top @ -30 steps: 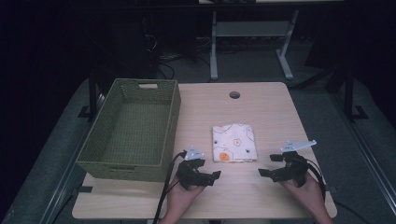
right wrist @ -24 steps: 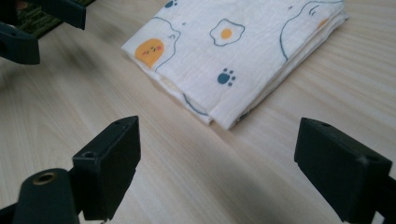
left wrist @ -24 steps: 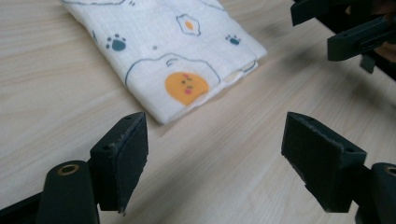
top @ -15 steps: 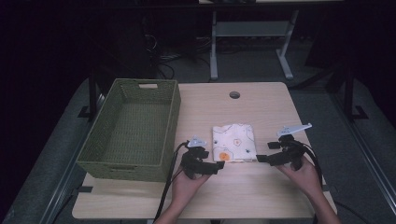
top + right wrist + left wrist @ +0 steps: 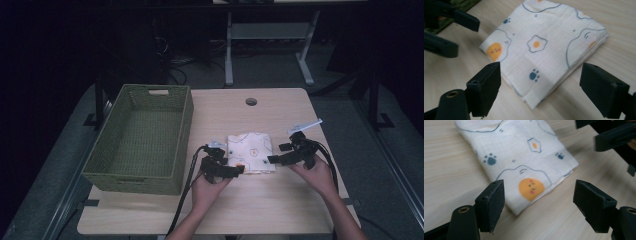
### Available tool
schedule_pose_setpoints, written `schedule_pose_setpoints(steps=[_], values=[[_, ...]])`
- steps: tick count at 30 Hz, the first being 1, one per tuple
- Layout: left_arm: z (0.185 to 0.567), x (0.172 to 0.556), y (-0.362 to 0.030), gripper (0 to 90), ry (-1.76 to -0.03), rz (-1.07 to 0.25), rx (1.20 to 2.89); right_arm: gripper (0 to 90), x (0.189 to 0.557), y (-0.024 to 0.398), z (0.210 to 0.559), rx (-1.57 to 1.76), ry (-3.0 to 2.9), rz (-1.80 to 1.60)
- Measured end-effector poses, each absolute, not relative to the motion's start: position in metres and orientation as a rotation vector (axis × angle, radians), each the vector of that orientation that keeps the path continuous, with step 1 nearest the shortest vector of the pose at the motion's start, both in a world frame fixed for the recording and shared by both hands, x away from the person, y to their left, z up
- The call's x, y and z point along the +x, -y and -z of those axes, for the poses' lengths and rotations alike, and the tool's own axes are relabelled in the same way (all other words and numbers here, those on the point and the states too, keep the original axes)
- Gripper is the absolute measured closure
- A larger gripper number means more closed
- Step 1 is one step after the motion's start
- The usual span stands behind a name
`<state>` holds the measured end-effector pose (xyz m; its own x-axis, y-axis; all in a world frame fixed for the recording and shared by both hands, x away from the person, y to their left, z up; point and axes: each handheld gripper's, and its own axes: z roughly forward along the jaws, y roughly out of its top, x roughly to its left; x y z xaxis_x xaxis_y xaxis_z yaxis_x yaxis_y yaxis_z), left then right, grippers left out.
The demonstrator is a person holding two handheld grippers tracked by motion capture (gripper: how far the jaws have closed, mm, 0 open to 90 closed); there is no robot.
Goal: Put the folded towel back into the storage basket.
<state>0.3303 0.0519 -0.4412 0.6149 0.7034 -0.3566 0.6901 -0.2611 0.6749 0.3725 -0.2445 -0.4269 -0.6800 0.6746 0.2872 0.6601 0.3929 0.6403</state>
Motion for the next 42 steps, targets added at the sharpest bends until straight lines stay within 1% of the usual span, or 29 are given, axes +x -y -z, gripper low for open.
schedule_pose_setpoints(steps=[1, 5, 6, 7, 10, 14, 17, 19, 21, 23, 26, 33, 35, 42], values=[[0.439, 0.331, -0.047, 25.5, -1.098, -0.054, 2.002, 16.9, 0.376, 0.243, 0.427, 1.250, -2.604, -1.170], [0.437, 0.338, -0.044, 25.6, -1.112, -0.061, 2.000, 17.5, 0.386, 0.240, 0.425, 1.250, -2.621, -1.147], [0.438, 0.340, -0.044, 28.9, -1.117, -0.057, 1.999, 17.9, 0.393, 0.237, 0.423, 1.244, -2.622, -1.120], [0.439, 0.343, -0.044, 29.5, -1.128, -0.035, 1.983, 18.2, 0.396, 0.236, 0.423, 1.248, -2.624, -1.117], [0.440, 0.347, -0.043, 30.3, -1.136, -0.035, 1.992, 20.4, 0.402, 0.235, 0.422, 1.250, -2.616, -1.110], [0.442, 0.352, -0.042, 35.9, -1.151, -0.027, 1.978, 21.8, 0.413, 0.233, 0.425, 1.269, -2.623, -1.103], [0.446, 0.357, -0.043, 37.2, -1.171, 0.010, 1.969, 23.2, 0.420, 0.232, 0.429, 1.285, -2.626, -1.104], [0.447, 0.358, -0.043, 38.9, -1.191, -0.001, 1.973, 23.5, 0.424, 0.230, 0.430, 1.298, -2.610, -1.117], [0.448, 0.359, -0.043, 39.0, -1.202, -0.004, 1.984, 24.1, 0.427, 0.228, 0.432, 1.299, -2.613, -1.098], [0.448, 0.359, -0.044, 39.7, -1.204, -0.017, 1.992, 27.7, 0.430, 0.224, 0.432, 1.296, -2.608, -1.073], [0.449, 0.359, -0.045, 41.8, -1.201, -0.019, 2.000, 29.7, 0.435, 0.220, 0.434, 1.284, -2.605, -1.068], [0.455, 0.362, -0.046, 42.2, -1.222, -0.011, 2.023, 28.6, 0.442, 0.217, 0.444, 1.307, -2.588, -1.028], [0.457, 0.363, -0.047, 43.3, -1.236, 0.005, 2.021, 29.0, 0.445, 0.219, 0.446, 1.326, -2.569, -1.020], [0.461, 0.365, -0.047, 46.8, -1.247, -0.001, 2.027, 31.6, 0.449, 0.218, 0.451, 1.325, -2.573, -0.994]])
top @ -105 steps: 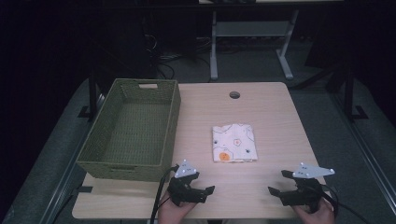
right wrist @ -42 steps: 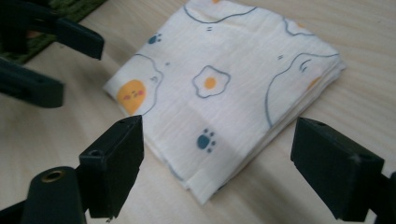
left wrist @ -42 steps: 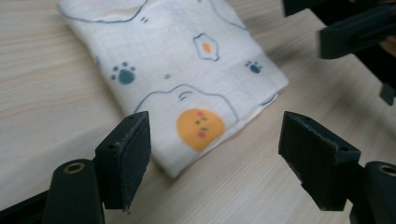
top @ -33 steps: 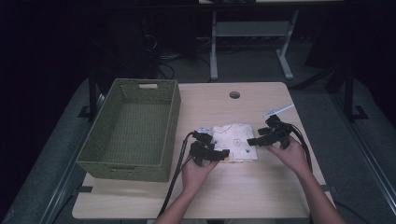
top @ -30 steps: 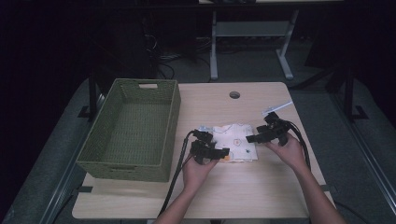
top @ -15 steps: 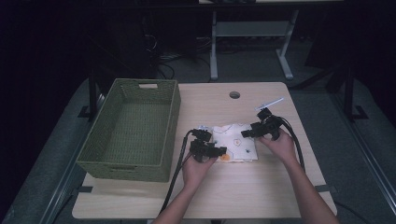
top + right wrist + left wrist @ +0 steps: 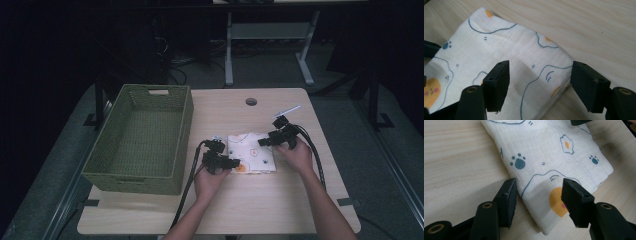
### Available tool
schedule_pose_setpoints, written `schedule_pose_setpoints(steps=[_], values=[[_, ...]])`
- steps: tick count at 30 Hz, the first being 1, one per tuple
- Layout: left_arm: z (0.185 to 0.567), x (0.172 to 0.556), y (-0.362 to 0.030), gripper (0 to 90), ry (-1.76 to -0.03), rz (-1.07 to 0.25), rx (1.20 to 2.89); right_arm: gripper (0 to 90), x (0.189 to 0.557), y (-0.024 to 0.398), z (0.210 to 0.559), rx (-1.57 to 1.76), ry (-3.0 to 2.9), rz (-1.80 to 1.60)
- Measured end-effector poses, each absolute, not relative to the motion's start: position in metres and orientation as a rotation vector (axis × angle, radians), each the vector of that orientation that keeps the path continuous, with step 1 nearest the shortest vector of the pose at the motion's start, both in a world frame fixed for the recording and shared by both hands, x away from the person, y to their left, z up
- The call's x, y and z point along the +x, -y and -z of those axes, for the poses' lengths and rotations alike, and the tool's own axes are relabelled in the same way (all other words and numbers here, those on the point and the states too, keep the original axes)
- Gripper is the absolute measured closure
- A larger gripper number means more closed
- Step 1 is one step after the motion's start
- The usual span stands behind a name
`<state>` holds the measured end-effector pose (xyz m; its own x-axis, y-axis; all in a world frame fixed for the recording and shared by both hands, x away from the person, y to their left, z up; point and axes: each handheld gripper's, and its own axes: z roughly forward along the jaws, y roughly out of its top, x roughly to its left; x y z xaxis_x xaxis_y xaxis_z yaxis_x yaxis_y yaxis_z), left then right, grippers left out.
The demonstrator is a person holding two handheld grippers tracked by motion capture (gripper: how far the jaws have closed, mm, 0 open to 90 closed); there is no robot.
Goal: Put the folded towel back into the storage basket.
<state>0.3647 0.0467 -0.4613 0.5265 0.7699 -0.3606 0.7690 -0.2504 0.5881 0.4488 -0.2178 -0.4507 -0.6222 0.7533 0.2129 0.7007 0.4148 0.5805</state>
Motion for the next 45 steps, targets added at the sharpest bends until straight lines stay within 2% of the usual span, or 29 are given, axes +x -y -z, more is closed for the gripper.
schedule_pose_setpoints(steps=[2, 3, 5, 14, 21, 29, 40, 45], values=[[0.461, 0.365, -0.046, 47.5, -1.245, -0.003, 2.030, 32.9, 0.449, 0.216, 0.453, 1.324, -2.578, -0.980], [0.461, 0.365, -0.045, 47.6, -1.249, -0.008, 2.027, 37.2, 0.449, 0.216, 0.453, 1.311, -2.577, -0.969], [0.462, 0.365, -0.044, 48.5, -1.247, -0.023, 2.030, 39.5, 0.449, 0.217, 0.454, 1.322, -2.572, -0.984], [0.462, 0.365, -0.041, 59.6, -1.237, -0.050, 2.049, 47.5, 0.448, 0.213, 0.459, 1.314, -2.591, -0.929], [0.463, 0.367, -0.041, 72.3, -1.224, -0.063, 2.070, 66.2, 0.446, 0.211, 0.458, 1.319, -2.616, -0.930], [0.463, 0.368, -0.039, 83.1, -1.199, -0.057, 2.076, 79.5, 0.447, 0.223, 0.465, 1.488, -2.632, -1.125], [0.456, 0.369, -0.043, 85.2, -1.193, -0.046, 2.072, 81.5, 0.442, 0.235, 0.468, 1.569, -2.601, -1.330], [0.447, 0.368, -0.043, 85.9, -1.176, -0.043, 2.064, 81.8, 0.437, 0.241, 0.457, 1.560, -2.584, -1.393]])
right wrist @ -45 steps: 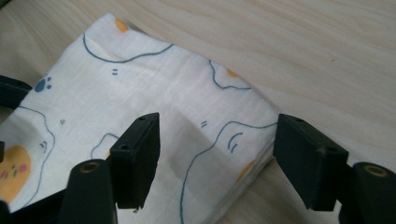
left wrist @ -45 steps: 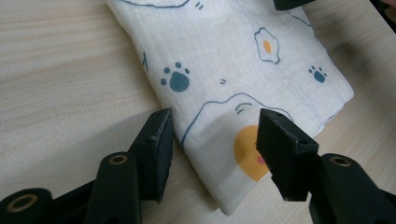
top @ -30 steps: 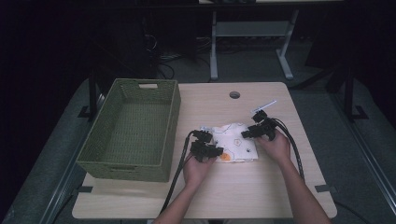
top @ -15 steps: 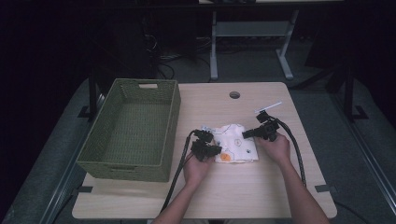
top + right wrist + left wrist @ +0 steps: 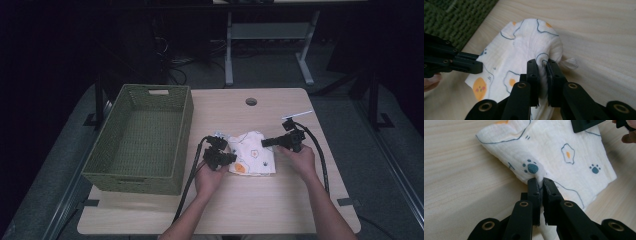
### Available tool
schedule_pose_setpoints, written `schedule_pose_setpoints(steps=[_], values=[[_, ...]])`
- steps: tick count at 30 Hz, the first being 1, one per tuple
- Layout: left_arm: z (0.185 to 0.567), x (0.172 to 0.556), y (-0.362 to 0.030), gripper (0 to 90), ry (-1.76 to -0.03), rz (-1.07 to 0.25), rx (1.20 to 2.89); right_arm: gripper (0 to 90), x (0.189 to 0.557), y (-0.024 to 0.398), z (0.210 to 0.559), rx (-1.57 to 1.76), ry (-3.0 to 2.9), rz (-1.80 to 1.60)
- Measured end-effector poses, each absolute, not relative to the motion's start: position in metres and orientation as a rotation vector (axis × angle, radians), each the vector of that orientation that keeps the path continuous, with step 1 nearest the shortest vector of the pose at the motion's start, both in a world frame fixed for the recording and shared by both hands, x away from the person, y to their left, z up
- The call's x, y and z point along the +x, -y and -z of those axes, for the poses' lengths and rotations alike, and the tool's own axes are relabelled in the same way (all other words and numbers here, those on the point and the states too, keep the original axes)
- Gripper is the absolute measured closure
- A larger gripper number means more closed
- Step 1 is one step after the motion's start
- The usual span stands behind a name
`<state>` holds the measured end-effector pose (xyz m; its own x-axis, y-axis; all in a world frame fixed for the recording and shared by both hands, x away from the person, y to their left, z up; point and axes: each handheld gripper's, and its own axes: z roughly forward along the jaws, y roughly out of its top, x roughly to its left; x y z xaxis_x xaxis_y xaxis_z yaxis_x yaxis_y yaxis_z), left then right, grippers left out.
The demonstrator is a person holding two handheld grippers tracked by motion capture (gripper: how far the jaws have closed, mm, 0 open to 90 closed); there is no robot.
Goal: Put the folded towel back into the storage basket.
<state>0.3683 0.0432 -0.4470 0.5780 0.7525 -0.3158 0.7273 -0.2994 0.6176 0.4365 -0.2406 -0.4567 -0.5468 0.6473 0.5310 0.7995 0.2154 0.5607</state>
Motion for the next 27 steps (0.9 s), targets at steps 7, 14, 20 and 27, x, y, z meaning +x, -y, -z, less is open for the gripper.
schedule_pose_setpoints(steps=[7, 14, 20, 27], values=[[0.434, 0.367, -0.046, 86.0, -1.156, -0.059, 2.062, 82.0, 0.432, 0.244, 0.443, -1.367, 2.253, 1.308], [0.425, 0.367, -0.049, 86.0, -1.153, -0.062, 2.056, 82.1, 0.430, 0.247, 0.437, -1.366, 2.228, 1.330], [0.420, 0.368, -0.049, 86.0, -1.144, -0.071, 2.066, 82.1, 0.431, 0.248, 0.437, -1.368, 2.198, 1.343], [0.408, 0.370, -0.049, 86.0, -1.122, -0.087, 2.087, 82.1, 0.429, 0.251, 0.430, -1.368, 2.162, 1.379]])
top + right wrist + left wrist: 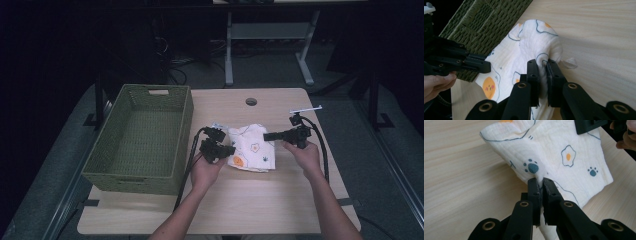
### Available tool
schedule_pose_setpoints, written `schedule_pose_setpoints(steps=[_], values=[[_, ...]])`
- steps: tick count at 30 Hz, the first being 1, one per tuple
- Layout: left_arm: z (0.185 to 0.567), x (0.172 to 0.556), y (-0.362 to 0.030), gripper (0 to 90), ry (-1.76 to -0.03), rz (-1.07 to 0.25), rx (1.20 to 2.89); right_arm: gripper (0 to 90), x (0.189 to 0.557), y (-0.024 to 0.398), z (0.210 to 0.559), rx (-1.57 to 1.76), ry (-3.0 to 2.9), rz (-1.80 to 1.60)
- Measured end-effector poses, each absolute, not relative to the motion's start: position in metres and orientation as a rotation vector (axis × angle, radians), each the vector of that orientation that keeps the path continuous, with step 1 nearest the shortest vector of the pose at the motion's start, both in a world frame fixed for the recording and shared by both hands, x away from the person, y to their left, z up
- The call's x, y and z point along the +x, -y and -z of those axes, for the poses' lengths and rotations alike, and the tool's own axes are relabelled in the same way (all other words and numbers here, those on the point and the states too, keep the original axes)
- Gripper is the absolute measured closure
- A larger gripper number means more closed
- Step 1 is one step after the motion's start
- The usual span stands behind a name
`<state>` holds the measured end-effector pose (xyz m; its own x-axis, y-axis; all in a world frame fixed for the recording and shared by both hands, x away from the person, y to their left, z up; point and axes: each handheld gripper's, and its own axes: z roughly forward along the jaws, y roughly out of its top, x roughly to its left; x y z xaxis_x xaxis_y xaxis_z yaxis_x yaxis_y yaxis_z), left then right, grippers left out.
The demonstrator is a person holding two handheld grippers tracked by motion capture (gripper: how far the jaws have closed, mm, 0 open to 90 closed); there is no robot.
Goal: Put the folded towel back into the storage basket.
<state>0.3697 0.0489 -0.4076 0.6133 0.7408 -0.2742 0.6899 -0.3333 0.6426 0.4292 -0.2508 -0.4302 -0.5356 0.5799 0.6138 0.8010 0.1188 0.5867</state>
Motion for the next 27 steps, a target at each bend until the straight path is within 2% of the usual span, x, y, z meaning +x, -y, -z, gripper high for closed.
schedule_pose_setpoints(steps=[10, 27], values=[[0.381, 0.369, -0.052, 86.1, -1.093, -0.112, 2.083, 82.0, 0.426, 0.256, 0.411, -1.367, 2.127, 1.427], [0.331, 0.370, -0.081, 86.1, -1.055, -0.130, 2.048, 81.9, 0.429, 0.234, 0.354, -1.299, 2.118, 1.497]])
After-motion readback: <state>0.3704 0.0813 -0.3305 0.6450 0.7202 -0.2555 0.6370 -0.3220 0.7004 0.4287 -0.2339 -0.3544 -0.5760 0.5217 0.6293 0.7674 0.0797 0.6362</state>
